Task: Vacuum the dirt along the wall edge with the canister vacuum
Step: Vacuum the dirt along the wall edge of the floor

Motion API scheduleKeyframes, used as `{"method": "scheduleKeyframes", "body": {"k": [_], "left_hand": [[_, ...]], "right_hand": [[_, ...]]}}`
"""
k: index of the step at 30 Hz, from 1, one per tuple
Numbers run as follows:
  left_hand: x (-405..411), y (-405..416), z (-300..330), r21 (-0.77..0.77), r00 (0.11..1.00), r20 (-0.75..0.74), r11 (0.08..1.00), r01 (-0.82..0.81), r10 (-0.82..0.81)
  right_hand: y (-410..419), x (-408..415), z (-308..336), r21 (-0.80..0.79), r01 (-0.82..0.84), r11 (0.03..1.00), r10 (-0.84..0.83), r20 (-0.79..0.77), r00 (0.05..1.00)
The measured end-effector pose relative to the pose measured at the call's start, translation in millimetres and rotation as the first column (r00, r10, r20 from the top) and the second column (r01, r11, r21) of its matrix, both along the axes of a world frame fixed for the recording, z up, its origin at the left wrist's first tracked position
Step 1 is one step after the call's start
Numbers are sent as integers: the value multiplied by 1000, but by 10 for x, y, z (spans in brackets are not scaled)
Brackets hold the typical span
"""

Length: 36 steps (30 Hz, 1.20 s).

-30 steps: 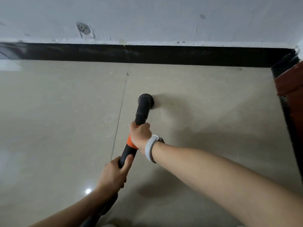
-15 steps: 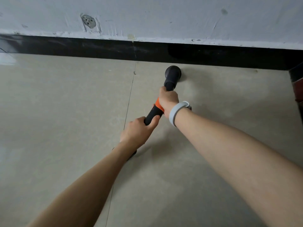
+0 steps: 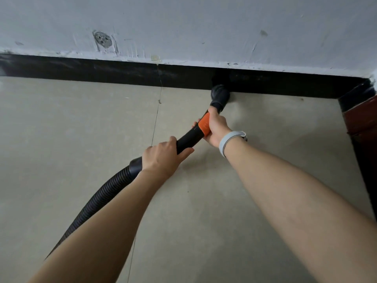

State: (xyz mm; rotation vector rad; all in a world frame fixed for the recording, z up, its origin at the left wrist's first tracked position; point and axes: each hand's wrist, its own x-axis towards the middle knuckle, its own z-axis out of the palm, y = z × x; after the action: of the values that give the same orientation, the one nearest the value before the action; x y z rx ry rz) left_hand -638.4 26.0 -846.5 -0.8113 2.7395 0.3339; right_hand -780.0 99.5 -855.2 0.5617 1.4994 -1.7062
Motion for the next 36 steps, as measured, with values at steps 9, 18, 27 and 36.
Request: {"method": "scheduleKeyframes", "body": {"k": [9,18,27,36], "left_hand": [[536,-87,-16,-27,972,-34,972,-234,233],[370,309,30,90,989,-7,985,-148,149],[839,585,92,178,985,13,969,-171,172],[1637,560,152,242,986,152,970,29,-68]], "right_hand": [[-548,294,-9,52,-373,926,375,-18,927],[-119,181,-45,282,-286,916,335,-143,931],[227,637,90,151,-310,939,316,-18,948],[536,1560,61,245,-255,935,259,17,966]]}}
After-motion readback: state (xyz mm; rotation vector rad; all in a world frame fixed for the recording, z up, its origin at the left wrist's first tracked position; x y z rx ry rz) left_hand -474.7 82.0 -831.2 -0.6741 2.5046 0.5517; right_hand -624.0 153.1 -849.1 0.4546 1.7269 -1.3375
